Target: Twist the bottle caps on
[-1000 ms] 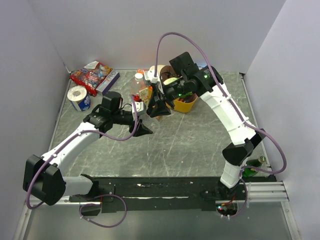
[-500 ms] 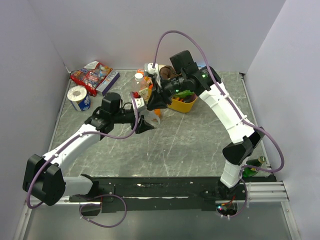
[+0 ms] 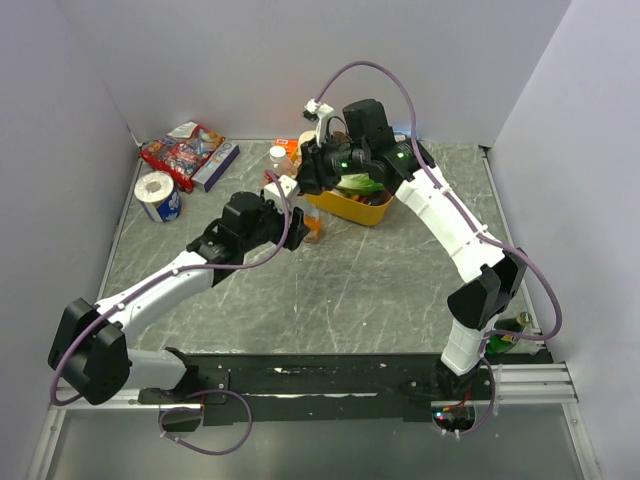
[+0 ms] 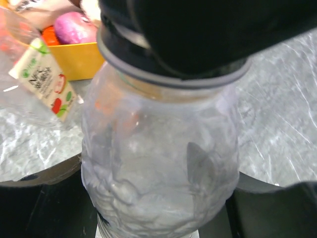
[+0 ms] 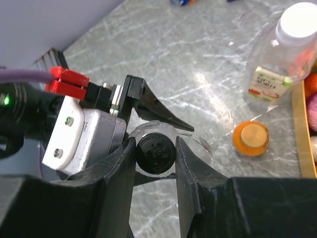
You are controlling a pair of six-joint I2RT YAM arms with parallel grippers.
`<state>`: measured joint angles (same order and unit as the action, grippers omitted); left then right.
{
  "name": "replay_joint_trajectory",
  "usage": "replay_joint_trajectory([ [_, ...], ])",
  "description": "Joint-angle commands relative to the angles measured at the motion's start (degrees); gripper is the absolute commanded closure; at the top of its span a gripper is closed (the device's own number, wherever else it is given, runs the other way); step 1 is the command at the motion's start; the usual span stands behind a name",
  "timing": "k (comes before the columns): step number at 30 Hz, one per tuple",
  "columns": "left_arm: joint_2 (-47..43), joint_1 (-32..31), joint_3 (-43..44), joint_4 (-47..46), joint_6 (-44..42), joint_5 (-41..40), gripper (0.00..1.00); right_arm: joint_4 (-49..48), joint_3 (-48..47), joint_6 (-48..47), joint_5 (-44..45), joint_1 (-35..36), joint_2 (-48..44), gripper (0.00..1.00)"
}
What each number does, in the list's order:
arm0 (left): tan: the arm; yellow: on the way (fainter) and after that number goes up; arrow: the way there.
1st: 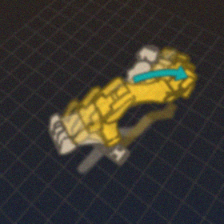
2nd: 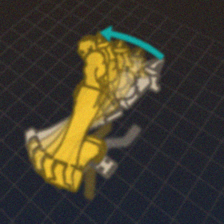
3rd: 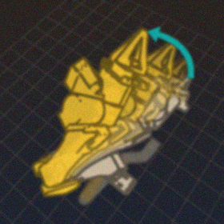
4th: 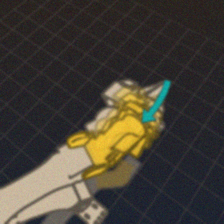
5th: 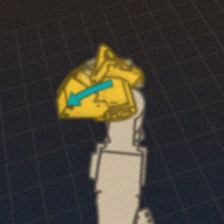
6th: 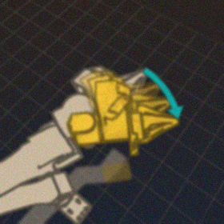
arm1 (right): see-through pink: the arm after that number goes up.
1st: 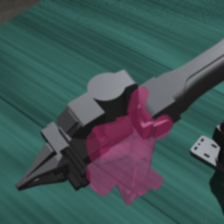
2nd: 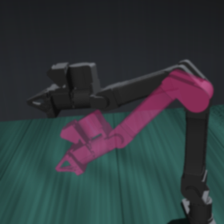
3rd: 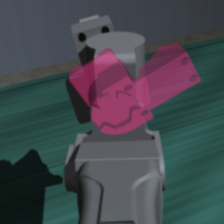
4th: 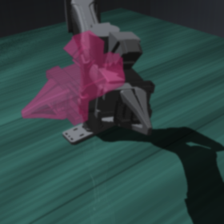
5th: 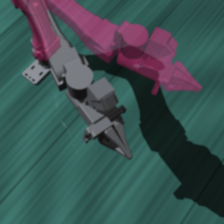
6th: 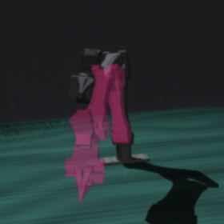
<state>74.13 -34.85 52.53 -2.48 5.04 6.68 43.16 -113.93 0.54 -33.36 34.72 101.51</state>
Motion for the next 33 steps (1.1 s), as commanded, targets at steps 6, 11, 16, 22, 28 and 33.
replay_joint_trajectory([
  [6, -1.97, 4.44, -1.11, -2.8, 4.82, -1.95, 0.99, 9.14, -4.81, -4.91, -10.64, -2.98, -5.08, 0.42],
  [11, -3.55, 5.23, -2.96, 0.45, -0.55, 14.2, 0.99, 12.29, -2.09, -15.9, -23.3, -11.85, -11.24, 0.24],
  [16, -6.97, 5.85, -2.0, 6.34, -20.91, 34.79, 0.99, 16.88, -0.6, -35.23, -27.19, -12.14, -16.17, 0.26],
  [22, -5.75, 5.93, 6.69, 21.09, -40.53, 42.97, 0.99, 21.08, -2.96, -52.9, -22.63, -5.02, -15.21, 0.26],
  [28, -4.52, 5.23, 10.13, 22.71, -43.1, 44.56, 0.99, 18.63, -2.7, -52.66, -21.83, -0.89, -13.98, 0.27],
  [33, -5.05, 4.88, 10.4, 19.45, -38.45, 44.91, 0.99, 18.28, -2.18, -51.96, -22.18, 1.05, -13.45, 0.28],
])
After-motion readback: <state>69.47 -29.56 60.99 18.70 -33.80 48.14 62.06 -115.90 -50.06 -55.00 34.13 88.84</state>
